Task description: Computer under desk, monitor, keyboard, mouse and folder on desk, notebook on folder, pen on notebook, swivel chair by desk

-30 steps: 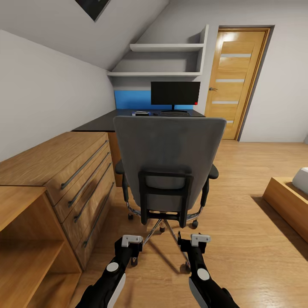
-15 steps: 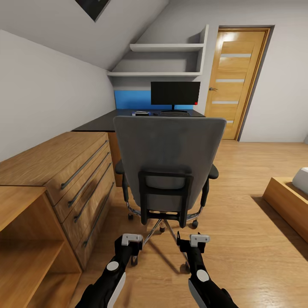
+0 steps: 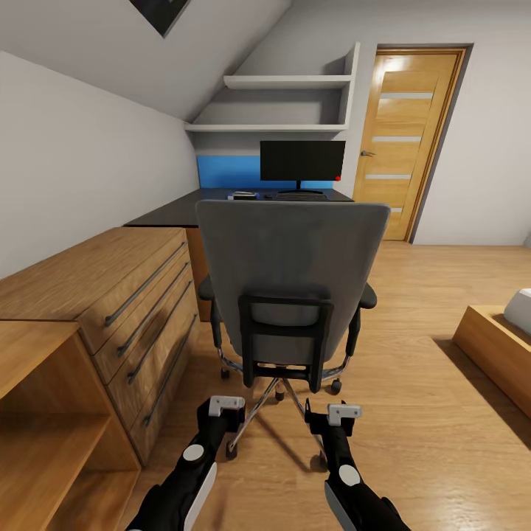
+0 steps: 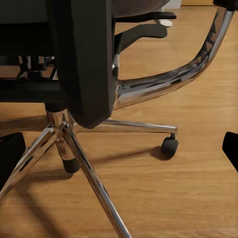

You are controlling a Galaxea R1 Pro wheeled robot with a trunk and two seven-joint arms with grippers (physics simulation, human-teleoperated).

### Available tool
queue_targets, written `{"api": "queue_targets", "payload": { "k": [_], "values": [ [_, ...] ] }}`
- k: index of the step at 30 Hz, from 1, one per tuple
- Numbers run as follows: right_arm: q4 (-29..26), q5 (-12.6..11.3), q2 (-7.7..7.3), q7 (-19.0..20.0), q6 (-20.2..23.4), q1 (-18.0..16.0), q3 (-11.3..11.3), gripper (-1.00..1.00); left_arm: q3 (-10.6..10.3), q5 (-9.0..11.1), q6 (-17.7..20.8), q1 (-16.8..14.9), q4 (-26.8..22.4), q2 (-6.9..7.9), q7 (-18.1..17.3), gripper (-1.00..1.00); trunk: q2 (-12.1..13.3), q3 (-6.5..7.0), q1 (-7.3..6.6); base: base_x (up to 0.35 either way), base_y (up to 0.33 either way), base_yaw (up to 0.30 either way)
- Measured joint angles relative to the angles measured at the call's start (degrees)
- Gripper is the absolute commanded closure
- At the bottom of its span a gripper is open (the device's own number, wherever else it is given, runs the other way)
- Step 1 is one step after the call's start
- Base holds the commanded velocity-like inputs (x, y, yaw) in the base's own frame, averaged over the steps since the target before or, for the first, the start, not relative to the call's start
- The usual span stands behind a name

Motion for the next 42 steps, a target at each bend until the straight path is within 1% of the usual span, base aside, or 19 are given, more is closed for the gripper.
{"api": "queue_targets", "payload": {
  "k": [3, 10, 15, 21, 32, 42],
  "values": [
    [0.00, 0.00, 0.00, -0.01, 0.01, 0.00, -0.02, -1.00, 0.04, 0.00, -0.42, 0.00, -0.06, 0.00, -0.16, -1.00, 0.00, 0.00, 0.00, 0.000, 0.000, 0.000],
    [0.00, 0.00, -0.01, -0.02, 0.06, 0.00, -0.04, -1.00, 0.10, 0.00, -3.55, 0.00, 0.01, 0.00, -0.34, -1.00, 0.00, 0.00, 0.00, 0.000, 0.000, 0.000],
    [0.00, 0.00, 0.00, -0.02, 0.07, 0.00, -0.04, -1.00, 0.13, -0.04, -4.62, 0.00, 0.04, 0.00, -0.31, -1.00, 0.00, 0.00, 0.00, 0.000, 0.000, 0.000],
    [0.00, -0.02, 0.00, -0.02, 0.07, 0.00, -0.05, -1.00, 0.19, -0.01, -5.03, 0.00, 0.06, 0.00, -0.29, -1.00, 0.00, 0.00, 0.00, 0.022, 0.000, 0.000],
    [0.00, -0.01, -0.13, -0.02, 0.07, 0.00, -0.05, -1.00, 0.08, -0.06, -5.21, 0.00, 0.06, 0.00, -0.38, -1.00, 0.00, 0.00, -0.01, 0.098, 0.000, 0.000],
    [0.00, 0.01, -0.17, -0.02, 0.07, 0.00, -0.05, -1.00, -0.04, -0.14, -5.23, 0.00, 0.17, 0.00, -0.54, -1.00, 0.00, 0.00, 0.00, 0.018, 0.000, 0.000]
  ]
}}
